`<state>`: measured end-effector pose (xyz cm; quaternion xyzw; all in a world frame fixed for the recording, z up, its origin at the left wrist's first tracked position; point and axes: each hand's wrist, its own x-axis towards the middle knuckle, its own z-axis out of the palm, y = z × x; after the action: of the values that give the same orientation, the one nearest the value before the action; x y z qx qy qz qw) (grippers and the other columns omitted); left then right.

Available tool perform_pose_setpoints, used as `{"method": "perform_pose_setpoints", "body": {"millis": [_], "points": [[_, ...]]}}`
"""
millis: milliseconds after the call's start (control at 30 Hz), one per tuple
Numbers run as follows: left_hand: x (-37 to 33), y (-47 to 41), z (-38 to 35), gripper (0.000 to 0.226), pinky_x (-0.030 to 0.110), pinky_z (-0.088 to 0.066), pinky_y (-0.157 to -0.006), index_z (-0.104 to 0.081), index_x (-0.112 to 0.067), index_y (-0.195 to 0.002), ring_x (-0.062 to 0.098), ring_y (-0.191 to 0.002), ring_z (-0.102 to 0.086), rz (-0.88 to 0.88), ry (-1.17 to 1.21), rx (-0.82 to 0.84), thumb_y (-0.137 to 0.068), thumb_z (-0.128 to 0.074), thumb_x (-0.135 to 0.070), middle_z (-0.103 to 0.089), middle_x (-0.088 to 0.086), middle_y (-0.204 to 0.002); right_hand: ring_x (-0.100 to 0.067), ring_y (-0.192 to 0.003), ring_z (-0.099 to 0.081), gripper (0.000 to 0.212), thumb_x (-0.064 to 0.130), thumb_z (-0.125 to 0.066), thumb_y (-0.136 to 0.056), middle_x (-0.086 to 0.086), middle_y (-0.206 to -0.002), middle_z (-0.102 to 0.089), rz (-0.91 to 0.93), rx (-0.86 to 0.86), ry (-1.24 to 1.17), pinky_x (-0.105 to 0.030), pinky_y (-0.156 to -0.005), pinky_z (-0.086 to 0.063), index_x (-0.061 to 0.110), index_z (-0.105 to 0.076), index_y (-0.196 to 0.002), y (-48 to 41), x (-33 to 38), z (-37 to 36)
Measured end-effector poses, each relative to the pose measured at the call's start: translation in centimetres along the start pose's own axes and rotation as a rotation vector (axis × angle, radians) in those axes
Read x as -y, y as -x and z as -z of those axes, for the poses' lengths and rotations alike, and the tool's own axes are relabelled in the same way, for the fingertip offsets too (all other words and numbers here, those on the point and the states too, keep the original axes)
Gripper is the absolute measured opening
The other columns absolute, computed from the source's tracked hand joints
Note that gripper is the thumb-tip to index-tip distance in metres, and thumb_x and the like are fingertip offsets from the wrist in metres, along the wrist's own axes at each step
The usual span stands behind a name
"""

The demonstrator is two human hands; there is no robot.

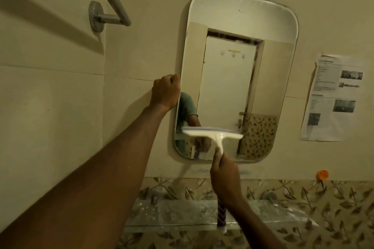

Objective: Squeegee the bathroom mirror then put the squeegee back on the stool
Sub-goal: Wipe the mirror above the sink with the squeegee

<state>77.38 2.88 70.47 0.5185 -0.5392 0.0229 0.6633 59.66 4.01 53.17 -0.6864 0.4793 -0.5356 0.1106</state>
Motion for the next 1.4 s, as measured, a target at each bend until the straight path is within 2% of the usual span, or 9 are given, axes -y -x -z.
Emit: {"method": "perform_pose_setpoints", "body": {"millis": [100,233,367,567,733,900,1233,1300,1400], "points": [[-0.1,0.1,0.0,0.047,0.053,-0.057,-0.075,-0.064,0.004,-0.083,0.038,-0.078,-0.065,-0.009,-0.003,-0.001,-0.097,-0.033,-0.029,-0.065,0.027,-0.082,-0.004,-0.041,-0.047,0.037,0.035,-0.032,-0.102,0.007,-0.055,-0.052,0.018,-0.003,0.047,-0.015,-0.037,-0.034,0.018,-0.059,-0.083,1.6,-0.6,-0.5],[-0.1,0.2,0.3,0.046,0.055,-0.056,-0.07,-0.06,0.004,-0.075,0.042,-0.074,-0.064,-0.025,-0.007,0.029,-0.096,-0.034,-0.027,-0.063,0.028,-0.077,-0.003,-0.039,-0.043,0.04,0.032,-0.033,-0.104,0.008,-0.053,-0.046,0.134,-0.091,-0.066,-0.011,-0.035,-0.032,0.021,-0.053,-0.071,-2.8,3.1,2.0],[-0.1,0.0,0.6,0.05,0.058,-0.056,-0.065,-0.06,0.007,-0.075,0.045,-0.071,-0.064,0.006,0.04,0.059,-0.09,-0.033,-0.031,-0.063,0.031,-0.075,-0.001,-0.048,-0.048,0.038,0.034,-0.032,-0.104,0.009,-0.059,-0.049,0.185,-0.111,-0.052,-0.007,-0.039,-0.035,0.016,-0.052,-0.078,-6.2,6.3,3.6],[-0.1,-0.1,0.5,0.048,0.059,-0.055,-0.073,-0.059,-0.004,-0.066,0.046,-0.077,-0.063,0.015,0.036,0.066,-0.083,-0.03,-0.039,-0.063,0.029,-0.076,0.005,-0.043,-0.051,0.037,0.036,-0.033,-0.102,0.008,-0.053,-0.049,0.099,0.007,0.012,-0.012,-0.033,-0.033,0.018,-0.054,-0.077,0.1,0.8,-0.3],[-0.1,0.0,0.5,0.052,0.057,-0.056,-0.071,-0.063,0.005,-0.077,0.042,-0.075,-0.065,0.004,0.021,0.051,-0.09,-0.031,-0.034,-0.064,0.029,-0.076,-0.005,-0.038,-0.046,0.04,0.036,-0.03,-0.103,0.007,-0.053,-0.049,0.131,0.012,0.044,-0.015,-0.036,-0.032,0.02,-0.055,-0.076,0.2,0.4,-0.2],[-0.3,0.0,0.5,0.046,0.054,-0.057,-0.072,-0.061,0.003,-0.076,0.039,-0.073,-0.064,0.017,0.007,0.054,-0.096,-0.034,-0.028,-0.064,0.029,-0.079,0.002,-0.047,-0.051,0.033,0.031,-0.033,-0.104,0.011,-0.059,-0.049,0.207,-0.083,-0.081,-0.007,-0.042,-0.037,0.016,-0.054,-0.083,-4.6,5.2,2.0],[-0.2,0.1,0.2,0.039,0.048,-0.057,-0.077,-0.057,-0.001,-0.079,0.036,-0.077,-0.062,-0.008,-0.032,0.07,-0.1,-0.033,-0.024,-0.059,0.022,-0.078,-0.007,-0.042,-0.05,0.034,0.038,-0.032,-0.102,0.003,-0.055,-0.056,0.017,0.032,0.063,-0.026,-0.04,-0.044,0.021,-0.056,-0.084,3.3,-2.0,-2.2],[-0.1,0.1,0.1,0.036,0.046,-0.055,-0.077,-0.055,-0.005,-0.078,0.031,-0.078,-0.06,-0.007,-0.049,0.076,-0.1,-0.033,-0.024,-0.059,0.017,-0.079,-0.005,-0.041,-0.048,0.034,0.037,-0.032,-0.102,0.004,-0.055,-0.054,0.038,0.033,0.022,-0.021,-0.038,-0.041,0.025,-0.054,-0.079,3.0,-1.3,-1.5],[-0.1,-0.2,0.2,0.039,0.049,-0.056,-0.079,-0.06,-0.003,-0.083,0.036,-0.084,-0.064,0.038,-0.029,0.094,-0.098,-0.034,-0.027,-0.065,0.023,-0.087,-0.003,-0.041,-0.045,0.035,0.034,-0.034,-0.103,0.007,-0.054,-0.049,0.121,-0.018,-0.045,-0.013,-0.036,-0.034,0.023,-0.054,-0.076,0.3,1.5,0.0]]}}
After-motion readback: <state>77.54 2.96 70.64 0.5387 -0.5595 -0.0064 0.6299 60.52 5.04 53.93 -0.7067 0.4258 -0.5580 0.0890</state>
